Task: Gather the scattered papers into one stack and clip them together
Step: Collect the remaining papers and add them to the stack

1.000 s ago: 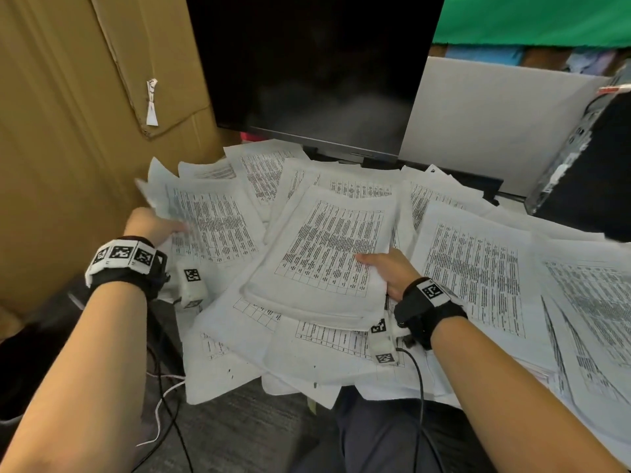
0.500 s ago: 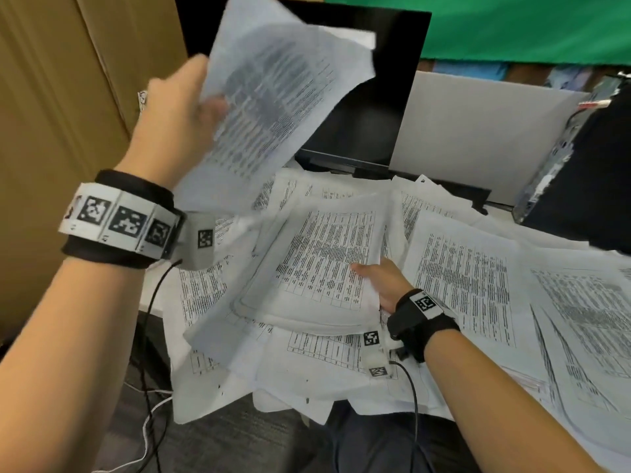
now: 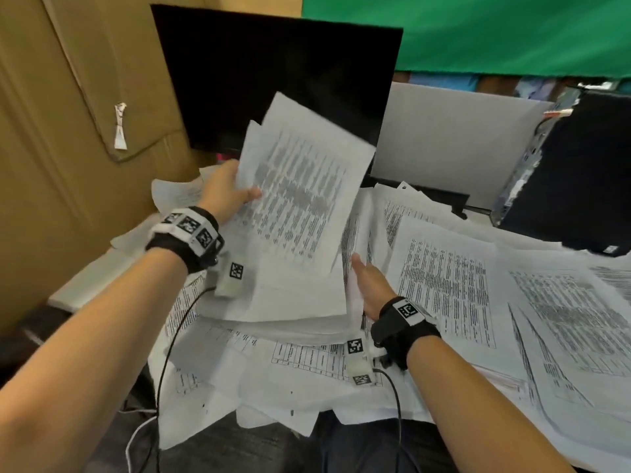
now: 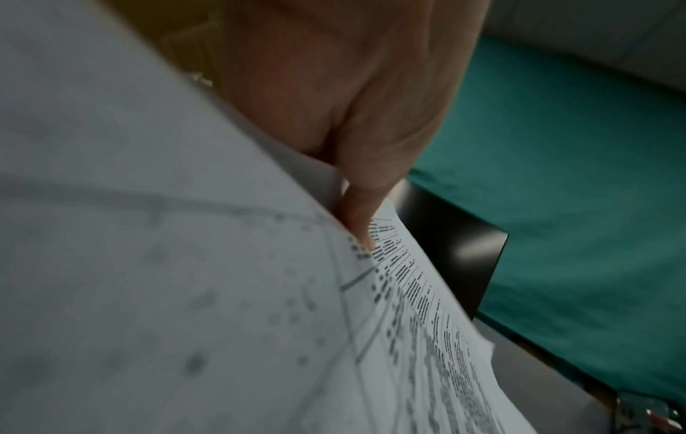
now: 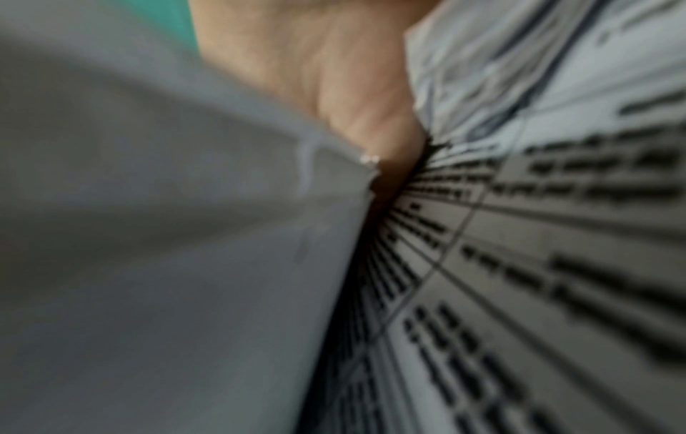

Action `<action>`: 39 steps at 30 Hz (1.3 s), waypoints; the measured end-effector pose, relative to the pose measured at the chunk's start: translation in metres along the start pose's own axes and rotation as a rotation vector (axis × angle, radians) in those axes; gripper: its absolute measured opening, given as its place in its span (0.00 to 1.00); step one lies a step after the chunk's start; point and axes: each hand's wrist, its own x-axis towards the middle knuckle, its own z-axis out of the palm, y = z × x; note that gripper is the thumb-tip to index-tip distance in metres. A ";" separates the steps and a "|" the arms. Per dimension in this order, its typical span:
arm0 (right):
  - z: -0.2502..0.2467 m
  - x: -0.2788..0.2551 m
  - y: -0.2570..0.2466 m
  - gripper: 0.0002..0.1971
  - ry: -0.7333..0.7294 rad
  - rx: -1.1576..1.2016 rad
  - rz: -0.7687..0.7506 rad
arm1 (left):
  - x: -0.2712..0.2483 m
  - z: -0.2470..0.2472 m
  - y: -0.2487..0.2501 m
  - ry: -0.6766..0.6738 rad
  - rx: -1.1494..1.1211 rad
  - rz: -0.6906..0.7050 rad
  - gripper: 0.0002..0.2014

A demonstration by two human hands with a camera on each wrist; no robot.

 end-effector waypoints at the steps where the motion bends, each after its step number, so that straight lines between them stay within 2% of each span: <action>1: 0.000 -0.001 -0.001 0.36 -0.004 -0.009 0.007 | 0.002 0.012 -0.006 -0.045 0.007 -0.008 0.28; 4: 0.002 0.001 -0.001 0.35 0.007 0.050 0.040 | -0.003 0.039 -0.006 -0.162 -0.005 -0.076 0.33; 7: 0.003 0.001 0.001 0.39 -0.034 0.155 0.031 | -0.008 0.054 -0.004 -0.319 -0.173 -0.170 0.41; 9: 0.004 -0.006 -0.001 0.37 -0.060 0.159 0.011 | -0.012 0.059 -0.007 -0.414 -0.266 -0.255 0.47; 10: 0.004 -0.005 0.000 0.36 -0.063 0.143 -0.005 | -0.014 0.061 -0.010 -0.422 -0.262 -0.288 0.46; 11: 0.005 -0.001 0.004 0.39 -0.059 0.141 -0.032 | -0.016 0.062 -0.014 -0.403 -0.213 -0.307 0.40; 13: 0.005 0.002 0.009 0.53 -0.038 0.148 -0.037 | -0.022 0.059 -0.018 -0.320 0.029 -0.302 0.18; 14: 0.003 0.005 0.012 0.54 -0.028 0.148 -0.037 | -0.025 0.057 -0.020 -0.301 0.133 -0.294 0.12; 16: 0.001 0.010 0.015 0.46 -0.022 0.176 -0.032 | -0.025 0.055 -0.031 -0.295 0.238 -0.282 0.13; 18: 0.000 0.009 0.014 0.55 -0.044 0.211 -0.009 | -0.025 0.056 -0.038 -0.295 0.234 -0.276 0.17; 20: -0.004 0.025 0.024 0.63 -0.046 0.225 -0.022 | -0.028 0.058 -0.040 -0.326 0.116 -0.252 0.15; 21: -0.005 0.022 0.023 0.62 -0.057 0.233 -0.026 | -0.028 0.058 -0.040 -0.348 0.032 -0.253 0.16; 22: -0.003 0.014 0.017 0.56 -0.063 0.249 -0.026 | -0.029 0.057 -0.039 -0.371 -0.036 -0.262 0.19; 24: -0.002 0.002 0.011 0.38 -0.075 0.243 -0.046 | -0.032 0.056 -0.036 -0.427 -0.127 -0.281 0.26; 26: -0.003 0.004 0.013 0.33 -0.098 0.206 -0.062 | -0.031 0.054 -0.036 -0.463 -0.144 -0.321 0.33; 27: -0.002 0.005 0.014 0.35 -0.100 0.188 -0.062 | -0.025 0.049 -0.043 -0.429 -0.113 -0.346 0.35; 28: -0.001 0.005 0.014 0.37 -0.096 0.177 -0.067 | -0.019 0.043 -0.050 -0.323 -0.071 -0.381 0.37; 31: 0.001 0.009 0.015 0.34 -0.068 0.159 -0.069 | 0.010 0.013 -0.083 0.174 -0.014 -0.602 0.47; 33: 0.000 0.012 0.016 0.31 -0.058 0.153 -0.061 | 0.028 -0.004 -0.119 0.317 0.007 -0.722 0.46; 34: -0.001 0.012 0.016 0.30 -0.067 0.151 -0.063 | 0.029 -0.008 -0.126 0.326 -0.031 -0.746 0.44; 36: -0.002 0.013 0.016 0.28 -0.067 0.152 -0.069 | 0.025 -0.007 -0.117 0.308 -0.100 -0.706 0.41; 39: -0.003 0.013 0.016 0.24 -0.069 0.148 -0.069 | 0.025 0.003 -0.102 0.147 -0.084 -0.616 0.33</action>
